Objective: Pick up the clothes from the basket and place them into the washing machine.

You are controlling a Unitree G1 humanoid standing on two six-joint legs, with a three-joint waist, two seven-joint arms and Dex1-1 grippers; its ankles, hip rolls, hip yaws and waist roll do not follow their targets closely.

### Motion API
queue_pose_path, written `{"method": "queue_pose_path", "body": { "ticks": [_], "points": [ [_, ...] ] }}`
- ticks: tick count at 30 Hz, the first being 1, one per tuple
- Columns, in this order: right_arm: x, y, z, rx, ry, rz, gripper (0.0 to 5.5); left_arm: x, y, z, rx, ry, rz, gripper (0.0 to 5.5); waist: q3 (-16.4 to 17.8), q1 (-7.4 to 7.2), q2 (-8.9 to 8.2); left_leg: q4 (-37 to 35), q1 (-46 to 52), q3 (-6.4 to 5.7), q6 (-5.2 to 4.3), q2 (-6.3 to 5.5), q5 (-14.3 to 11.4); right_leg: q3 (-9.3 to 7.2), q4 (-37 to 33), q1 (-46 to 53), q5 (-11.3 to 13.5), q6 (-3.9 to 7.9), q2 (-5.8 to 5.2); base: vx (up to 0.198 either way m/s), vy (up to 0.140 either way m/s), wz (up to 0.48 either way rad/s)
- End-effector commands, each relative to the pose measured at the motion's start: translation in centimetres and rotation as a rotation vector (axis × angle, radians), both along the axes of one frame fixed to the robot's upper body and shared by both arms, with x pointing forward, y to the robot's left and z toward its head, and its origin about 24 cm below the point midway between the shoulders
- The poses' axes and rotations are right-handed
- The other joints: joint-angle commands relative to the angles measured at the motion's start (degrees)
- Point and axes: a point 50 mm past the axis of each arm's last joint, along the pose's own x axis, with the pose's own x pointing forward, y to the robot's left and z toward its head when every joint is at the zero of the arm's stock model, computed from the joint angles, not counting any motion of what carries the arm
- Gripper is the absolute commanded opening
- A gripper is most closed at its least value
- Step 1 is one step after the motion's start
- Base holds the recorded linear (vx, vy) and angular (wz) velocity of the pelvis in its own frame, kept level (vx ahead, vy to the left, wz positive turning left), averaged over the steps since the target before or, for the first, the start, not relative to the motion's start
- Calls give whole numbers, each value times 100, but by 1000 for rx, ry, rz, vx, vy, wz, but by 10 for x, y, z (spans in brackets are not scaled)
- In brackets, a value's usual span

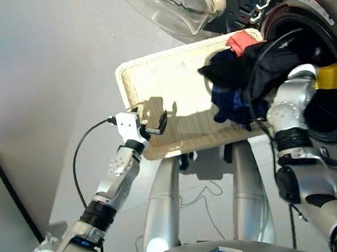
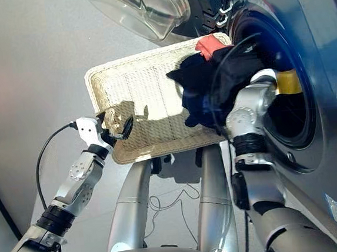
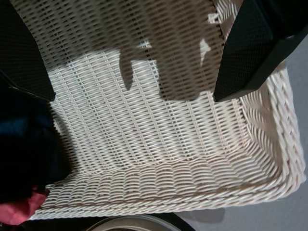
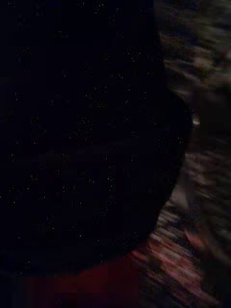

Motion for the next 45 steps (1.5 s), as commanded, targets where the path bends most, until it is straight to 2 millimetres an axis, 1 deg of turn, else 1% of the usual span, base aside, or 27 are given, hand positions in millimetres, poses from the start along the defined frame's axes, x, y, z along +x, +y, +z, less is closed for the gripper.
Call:
{"method": "queue_pose_path", "body": {
  "ticks": [1, 3, 5, 7, 8, 9, 10, 12, 13, 14, 15, 17, 18, 22, 23, 25, 27, 28, 31, 34, 37, 38, 41, 42, 43, 44, 45],
  "points": [
    [-37, -31, 58, -67, -226, -261, 0, 0, 5, 20, 8, -125, 20, 550, -150, -152, 183, -278, 259, -511, 41, 15, -73, -77, 192, 256, -499, 252, 79, 0, 0, 0],
    [-40, -37, 53, -99, -148, -319, 0, 1, 6, 18, 20, -127, 35, 550, -205, -185, 171, -283, 251, -532, 27, 1, -69, -88, 173, 269, -487, 251, 64, 0, 0, 0],
    [-35, -34, 42, -94, -100, -293, 0, 1, 9, 16, 16, -118, 56, 550, -245, -208, 151, -347, 265, -544, 13, 2, -49, -105, 104, 302, -460, 243, 54, 0, 0, 0],
    [-28, -30, 26, -94, -50, -238, 0, 0, 10, 14, 0, -110, 69, 550, -272, -214, 117, -454, 296, -544, 3, 8, -20, -129, -2, 344, -421, 238, 48, 0, 0, 0],
    [-23, -24, 17, -95, -29, -186, 67, 0, 10, 13, -5, -104, 72, 550, -283, -224, 93, -515, 318, -541, -10, 15, 8, -154, -70, 373, -388, 235, 37, 0, 0, 0],
    [-18, -20, 5, -110, 13, -126, 550, 0, 11, 13, -13, -101, 79, 550, -289, -235, 63, -555, 329, -540, -19, 19, 30, -171, -136, 409, -359, 228, 29, 0, 0, 0],
    [-14, -19, -6, -132, 71, -87, 550, -1, 13, 12, -16, -96, 82, 550, -295, -240, 39, -601, 339, -539, -28, 18, 49, -179, -191, 435, -340, 221, 24, 0, 0, 0],
    [-7, -7, -32, -160, 164, 18, 550, -3, 15, 10, -27, -84, 87, 550, -306, -253, 4, -747, 383, -541, -55, 9, 119, -225, -307, 492, -276, 219, -2, 0, 0, 0],
    [-4, -5, -43, -184, 231, 50, 550, -3, 19, 9, -23, -80, 102, 550, -320, -257, -18, -818, 403, -543, -76, 2, 153, -236, -378, 534, -239, 217, -24, 0, 0, 0],
    [-3, 3, -51, -211, 249, 112, 550, -4, 22, 10, -30, -78, 114, 550, -313, -276, -39, -880, 416, -541, -90, 9, 188, -241, -448, 563, -201, 212, -35, 0, 0, 0],
    [-4, 9, -64, -259, 306, 177, 550, -6, 23, 8, -34, -70, 116, 550, -310, -293, -66, -934, 431, -542, -100, 5, 223, -270, -506, 594, -170, 205, -52, 0, 0, 0],
    [-5, 25, -91, -299, 377, 314, 550, -10, 29, 4, -39, -50, 131, 550, -315, -295, -129, -1076, 492, -547, -119, 12, 301, -306, -688, 688, -77, 208, -77, 0, 0, 0],
    [-7, 28, -96, -312, 391, 344, 550, -12, 31, 3, -39, -43, 135, 550, -315, -299, -153, -1109, 504, -549, -121, 11, 318, -323, -745, 719, -53, 210, -78, 0, 0, 0],
    [-14, 55, -122, -399, 440, 556, 550, -17, 37, -5, -26, -8, 135, 550, -328, -315, -266, -1327, 593, -585, -157, 23, 448, -403, -1052, 891, 69, 224, -117, 0, 0, 0],
    [-15, 59, -126, -456, 466, 614, 550, -19, 39, -6, -23, -7, 134, 550, -331, -315, -288, -1393, 618, -594, -177, 19, 494, -433, -1120, 939, 107, 235, -127, 0, 0, 0],
    [-17, 68, -132, -518, 489, 696, 550, -20, 40, -8, -9, 0, 130, 550, -336, -314, -333, -1514, 659, -615, -196, 19, 562, -473, -1246, 1012, 167, 250, -145, 0, 0, 0],
    [-18, 79, -137, -633, 521, 824, 550, -21, 42, -9, 0, 0, 117, 550, -344, -298, -370, -1590, 670, -642, -209, 9, 626, -504, -1297, 1026, 210, 262, -159, 0, 0, 0],
    [-19, 81, -139, -660, 538, 853, 550, -22, 42, -9, 8, 0, 111, 550, -345, -286, -393, -1613, 680, -651, -212, 7, 642, -521, -1331, 1053, 222, 263, -166, 0, 0, 0],
    [-17, 90, -141, -826, 603, 966, 550, -22, 43, -8, 29, -7, 96, 550, -357, -243, -434, -1670, 668, -701, -219, -11, 703, -565, -1367, 1069, 232, 267, -190, 0, 0, 0],
    [-17, 101, -150, -860, 628, 1047, 550, -21, 42, -6, 24, -18, 91, 550, -359, -193, -432, -1678, 617, -743, -222, -26, 738, -596, -1360, 1036, 235, 269, -220, 0, 0, 0],
    [-16, 109, -157, -920, 689, 1077, 550, -20, 43, -5, 22, -23, 103, 550, -328, -139, -412, -1657, 542, -762, -213, -53, 748, -605, -1314, 982, 198, 262, -234, 0, 0, 0],
    [-14, 111, -155, -941, 684, 1074, 550, -20, 43, -4, 22, -25, 110, 550, -314, -125, -399, -1638, 496, -772, -211, -55, 748, -604, -1280, 945, 173, 254, -237, 0, 0, 0],
    [-11, 114, -162, -943, 737, 1058, 550, -18, 41, -2, 8, -35, 126, 550, -274, -63, -350, -1497, 328, -810, -187, -79, 714, -610, -1088, 785, 93, 236, -258, 0, 0, 0],
    [-7, 117, -159, -944, 729, 1051, 550, -17, 41, 0, 0, -41, 140, 550, -252, -44, -330, -1410, 248, -814, -180, -78, 700, -609, -1001, 717, 68, 228, -266, 0, 0, 0],
    [-6, 117, -161, -963, 758, 1045, 550, -16, 41, 2, -1, -47, 145, 550, -238, -19, -311, -1318, 170, -824, -169, -86, 681, -615, -896, 651, 36, 218, -266, 0, 0, 0],
    [-2, 119, -157, -989, 758, 1039, 550, -15, 41, 3, -2, -51, 148, 550, -225, -11, -302, -1217, 81, -830, -158, -94, 658, -619, -787, 575, -3, 208, -256, 0, 0, 0],
    [-2, 121, -158, -989, 761, 1047, 550, -15, 39, 3, -13, -48, 149, 550, -209, -5, -298, -1143, 21, -850, -142, -100, 641, -620, -702, 519, -37, 198, -246, 0, 0, 0]
  ]
}}
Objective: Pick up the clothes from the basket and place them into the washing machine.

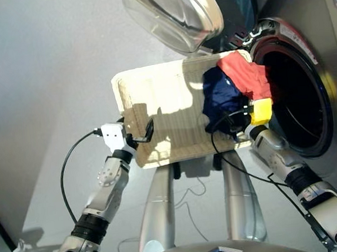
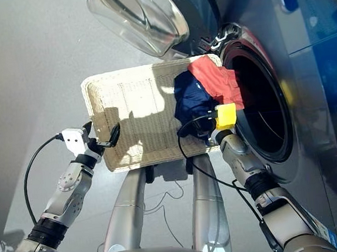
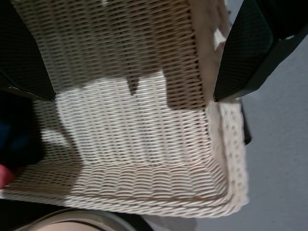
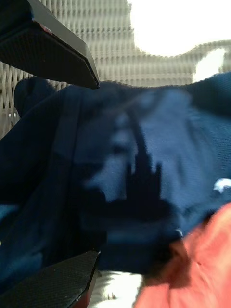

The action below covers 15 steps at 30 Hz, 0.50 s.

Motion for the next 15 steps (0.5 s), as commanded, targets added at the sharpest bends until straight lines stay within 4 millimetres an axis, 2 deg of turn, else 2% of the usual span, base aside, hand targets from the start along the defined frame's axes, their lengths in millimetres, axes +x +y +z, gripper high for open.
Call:
{"method": "queue_pose_path", "body": {
  "ticks": [1, 5, 9, 10, 11, 15],
  "points": [
    [6, 10, 12, -75, -46, 44, 550, -1, 9, 19, 5, -91, 41, 550, -1, 148, 92, -79, -344, -197, 80, 81, 255, 67, 115, -88, -118, 286, -19, 0, 0, 0],
    [17, 10, 10, -119, -20, -61, 550, 5, 7, 27, -17, -114, 85, 550, 94, 177, 137, 375, -593, -282, 100, 44, 79, 54, 671, -345, -346, 235, -55, 1, -13, 116],
    [30, 15, 26, -51, -59, -138, 550, 5, 9, 35, -83, -139, 137, 550, 193, 222, 174, 723, -870, -272, 136, 14, -16, 20, 949, -603, -399, 209, -60, -7, 0, 106],
    [33, 15, 30, -52, -65, -150, 248, 5, 8, 36, -97, -136, 141, 550, 203, 221, 176, 786, -931, -282, 142, 7, -30, 17, 1029, -672, -425, 199, -56, 0, 0, 0],
    [34, 16, 30, -53, -65, -154, 0, 6, 7, 35, -105, -130, 139, 550, 215, 217, 181, 838, -968, -281, 143, 2, -36, 18, 1083, -710, -441, 188, -49, 0, 0, 0],
    [35, 21, 35, -3, -81, -162, 0, 8, 4, 41, -117, -145, 132, 550, 217, 214, 163, 956, -1072, -290, 151, -10, -48, 8, 1155, -833, -436, 164, -19, 0, 0, 0]
  ]
}}
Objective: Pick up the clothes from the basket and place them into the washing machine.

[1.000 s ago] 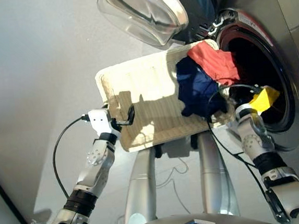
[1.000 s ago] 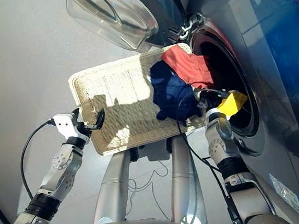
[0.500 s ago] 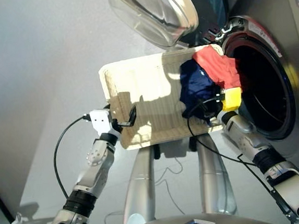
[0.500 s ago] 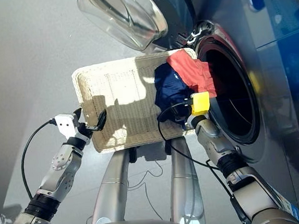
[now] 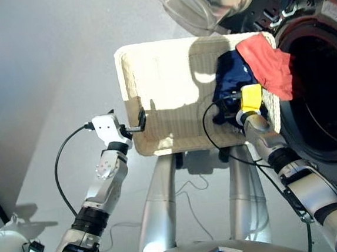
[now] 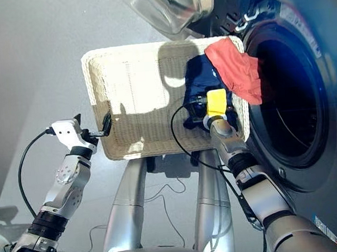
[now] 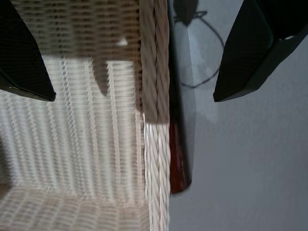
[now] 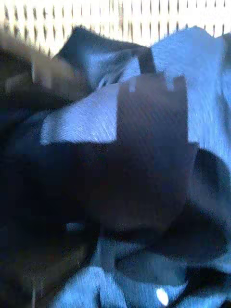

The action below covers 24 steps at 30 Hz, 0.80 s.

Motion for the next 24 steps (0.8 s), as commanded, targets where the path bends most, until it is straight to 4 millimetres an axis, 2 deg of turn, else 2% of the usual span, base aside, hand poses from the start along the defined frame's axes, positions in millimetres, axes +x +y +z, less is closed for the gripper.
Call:
{"method": "queue_pose_path", "body": {
  "ticks": [1, 8, 11, 14, 20, 24],
  "points": [
    [-4, 8, 1, 37, -23, 21, 0, -4, -1, 25, -73, -117, 7, 550, -52, 82, 161, -286, 53, -159, 198, 22, 167, -3, -54, 194, -49, 253, 45, 0, 0, 0],
    [-14, 18, 6, 296, -106, 46, 0, -1, -4, 18, -82, -92, 4, 550, -97, -29, 50, -679, 360, -129, 165, 107, 285, 23, -488, 469, 162, 282, 76, 0, 0, 0],
    [-16, 12, 10, 370, -146, 17, 0, -2, -3, 13, -97, -79, 7, 550, -114, -61, 31, -1068, 679, -114, 123, 149, 381, 9, -847, 776, 269, 320, 60, 0, 0, 0],
    [-17, 5, 17, 399, -193, -4, 0, -2, 0, 8, -91, -65, 11, 550, -115, -86, 26, -1414, 1044, -25, 90, 184, 458, 40, -1189, 1102, 353, 354, 58, 0, 0, 0],
    [-24, -12, 34, 451, -323, -61, 0, -5, 5, -2, -78, -37, 15, 550, -172, -132, 28, -1939, 1590, 61, 70, 163, 573, 86, -1745, 1598, 499, 421, 73, 0, 0, 0],
    [-31, -25, 49, 566, -458, -169, 0, -7, 7, -4, -63, -37, 19, 550, -237, -165, 102, -2041, 1705, 111, 84, 129, 577, 146, -1872, 1679, 544, 458, 76, 0, 0, 0]
  ]
}}
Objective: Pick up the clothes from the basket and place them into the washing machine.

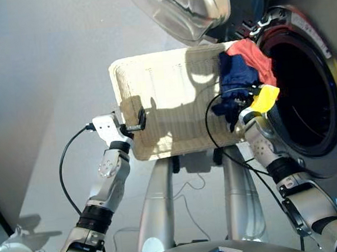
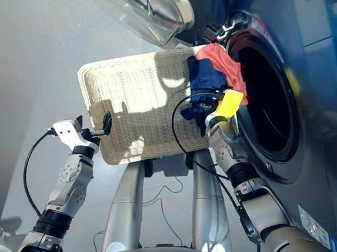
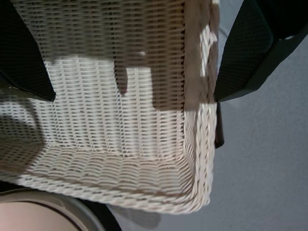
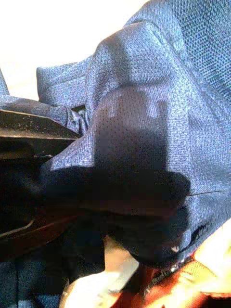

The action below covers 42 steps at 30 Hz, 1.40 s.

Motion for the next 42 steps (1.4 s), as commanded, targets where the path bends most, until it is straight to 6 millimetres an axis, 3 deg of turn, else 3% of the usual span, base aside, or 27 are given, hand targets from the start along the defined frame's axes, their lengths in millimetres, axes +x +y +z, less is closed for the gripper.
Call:
{"method": "queue_pose_path", "body": {
  "ticks": [1, 7, 9, 14, 18, 22, 28, 32, 36, 37, 38, 39, 40, 42],
  "points": [
    [-11, -15, 30, 134, -232, -129, 0, -10, 11, 2, -2, -56, 32, 550, -350, -24, 212, -524, 14, -116, 128, 4, 250, 70, -527, 198, 172, 455, -83, 0, 0, 0],
    [-18, -51, 59, 469, -454, -419, 0, -13, 5, 3, -9, -72, -9, 550, -462, 35, 462, -477, -20, -83, 142, -37, 190, 204, -431, 103, 84, 473, -87, 0, 0, 0],
    [-22, -67, 77, 516, -531, -525, 0, -13, 4, 4, 0, -72, -22, 550, -485, 75, 575, -419, -64, -61, 147, -61, 161, 265, -347, 33, 43, 480, -81, 0, 0, 0],
    [-28, -87, 125, 342, -591, -742, 0, -13, -4, 7, -7, -80, -86, 550, -465, 182, 740, 16, -363, -3, 240, -49, 18, 419, 11, -296, -42, 477, 1, 0, 0, 0],
    [-28, -93, 139, 82, -538, -814, 0, -10, -24, 5, -69, -44, -263, 550, -435, 110, 710, 489, -578, 4, 286, 12, -168, 452, 356, -474, -165, 444, 66, 0, 0, 0],
    [-37, -103, 139, 53, -530, -931, 0, -8, -39, 14, -83, -65, -366, 550, -501, -34, 670, 594, -583, -50, 266, 3, -266, 428, 438, -454, -249, 418, 64, 43, -21, -73],
    [-48, -125, 145, 21, -533, -1035, 0, -7, -44, 29, -92, -125, -411, 550, -626, -187, 581, 622, -586, -82, 224, -23, -337, 418, 499, -451, -318, 392, 79, 9, -3, -9],
    [-51, -127, 141, 67, -528, -1068, 0, -7, -42, 29, -75, -123, -390, 550, -665, -183, 556, 677, -640, -80, 236, -12, -378, 420, 558, -512, -343, 379, 91, 0, 0, 0],
    [-40, -118, 123, 122, -459, -1009, 0, -8, -40, 26, -77, -111, -365, 550, -682, -148, 549, 705, -669, -68, 238, -10, -391, 418, 570, -534, -337, 368, 82, 0, 0, 0],
    [-35, -113, 118, 150, -438, -965, 63, -8, -38, 25, -76, -108, -352, 550, -686, -129, 548, 711, -677, -63, 242, -12, -391, 420, 563, -535, -323, 367, 83, 0, 0, 0],
    [-31, -110, 112, 124, -399, -929, 17, -8, -36, 26, -80, -109, -341, 550, -681, -125, 540, 706, -688, -49, 245, -3, -386, 421, 556, -542, -313, 365, 82, 0, 0, 0],
    [-27, -105, 106, 100, -375, -882, 147, -9, -36, 24, -84, -104, -335, 550, -677, -113, 535, 692, -700, -46, 251, -3, -374, 416, 537, -550, -301, 361, 79, 0, 0, 0],
    [-20, -98, 99, 97, -340, -811, 550, -9, -35, 24, -86, -102, -330, 550, -666, -78, 529, 679, -713, -50, 250, -4, -362, 408, 528, -563, -287, 360, 67, 0, 0, 0],
    [-15, -94, 90, 120, -318, -714, 550, -10, -29, 24, -97, -101, -308, 550, -639, -79, 527, 639, -717, -39, 236, 11, -339, 420, 521, -585, -262, 353, 62, 0, 0, 0]
  ]
}}
